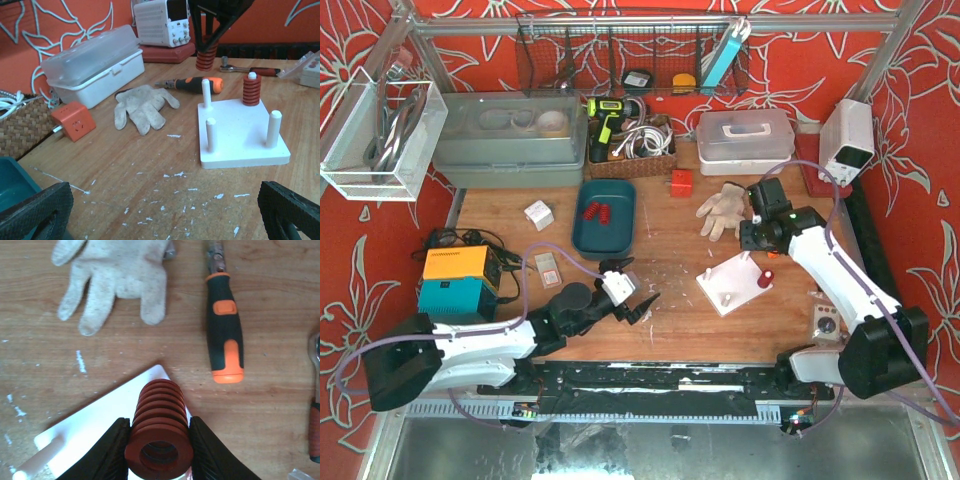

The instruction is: Install the large spring

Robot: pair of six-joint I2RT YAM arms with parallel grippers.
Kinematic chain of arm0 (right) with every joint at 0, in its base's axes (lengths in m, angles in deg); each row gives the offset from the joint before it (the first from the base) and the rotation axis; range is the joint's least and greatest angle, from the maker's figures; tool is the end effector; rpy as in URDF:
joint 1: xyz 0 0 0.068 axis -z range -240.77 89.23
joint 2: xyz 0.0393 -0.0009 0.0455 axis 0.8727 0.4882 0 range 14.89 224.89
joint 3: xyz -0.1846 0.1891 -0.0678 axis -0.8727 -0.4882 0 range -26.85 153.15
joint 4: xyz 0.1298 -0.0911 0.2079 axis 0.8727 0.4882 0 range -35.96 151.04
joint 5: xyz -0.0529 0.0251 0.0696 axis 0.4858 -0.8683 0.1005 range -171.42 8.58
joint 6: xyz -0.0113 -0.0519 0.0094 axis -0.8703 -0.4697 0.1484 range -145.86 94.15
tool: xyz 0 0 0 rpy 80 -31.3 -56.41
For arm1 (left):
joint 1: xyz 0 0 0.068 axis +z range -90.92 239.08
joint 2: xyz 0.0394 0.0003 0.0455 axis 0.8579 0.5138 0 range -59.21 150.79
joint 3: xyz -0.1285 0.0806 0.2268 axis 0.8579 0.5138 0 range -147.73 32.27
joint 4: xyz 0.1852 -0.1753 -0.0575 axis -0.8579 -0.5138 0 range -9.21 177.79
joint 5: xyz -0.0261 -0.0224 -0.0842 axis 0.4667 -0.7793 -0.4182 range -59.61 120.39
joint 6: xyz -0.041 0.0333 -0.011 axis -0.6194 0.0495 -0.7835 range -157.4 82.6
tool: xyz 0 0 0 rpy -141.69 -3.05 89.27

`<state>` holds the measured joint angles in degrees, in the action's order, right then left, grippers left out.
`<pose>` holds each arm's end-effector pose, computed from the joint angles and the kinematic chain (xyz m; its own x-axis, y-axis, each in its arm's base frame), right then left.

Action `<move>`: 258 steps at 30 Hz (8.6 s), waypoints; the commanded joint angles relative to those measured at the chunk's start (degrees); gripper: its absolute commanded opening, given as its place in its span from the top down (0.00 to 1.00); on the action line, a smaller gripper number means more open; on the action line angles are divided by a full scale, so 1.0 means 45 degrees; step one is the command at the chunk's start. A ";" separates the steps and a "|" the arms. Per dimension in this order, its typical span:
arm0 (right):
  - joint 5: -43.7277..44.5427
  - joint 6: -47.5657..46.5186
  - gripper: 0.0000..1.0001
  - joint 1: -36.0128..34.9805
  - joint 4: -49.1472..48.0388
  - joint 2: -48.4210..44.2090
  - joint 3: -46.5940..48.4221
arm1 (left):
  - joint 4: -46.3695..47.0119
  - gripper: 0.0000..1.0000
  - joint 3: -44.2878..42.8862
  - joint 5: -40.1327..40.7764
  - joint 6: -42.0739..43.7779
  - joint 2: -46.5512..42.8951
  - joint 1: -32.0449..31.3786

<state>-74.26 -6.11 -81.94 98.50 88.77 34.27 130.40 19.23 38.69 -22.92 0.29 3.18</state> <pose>0.2423 0.0891 0.2796 -0.8378 0.0352 -0.5449 -0.0129 0.9964 0.0842 0.1205 -0.1688 0.1974 0.1482 0.2223 -0.9636 0.7246 0.6387 0.2588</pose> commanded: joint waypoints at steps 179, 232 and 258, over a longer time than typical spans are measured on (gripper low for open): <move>-0.8502 0.2018 0.23 -0.4474 -0.6489 -0.2004 -0.2513 | 0.3216 0.95 0.0386 -0.3377 -0.0601 0.1181 0.2004; -0.0198 0.0148 1.00 -0.5101 -0.3733 -0.1687 -0.1460 | 0.3477 0.00 0.0844 -0.1382 -0.0366 0.0624 0.1445; -0.0311 0.0089 1.00 -0.4108 -0.2507 -0.0698 -0.1759 | 0.2704 0.00 0.0475 -0.1140 -0.0075 0.0898 0.1445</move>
<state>-75.46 -5.34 -100.52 86.02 87.11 26.23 142.13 22.73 33.29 -24.14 4.40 9.63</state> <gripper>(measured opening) 0.319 0.999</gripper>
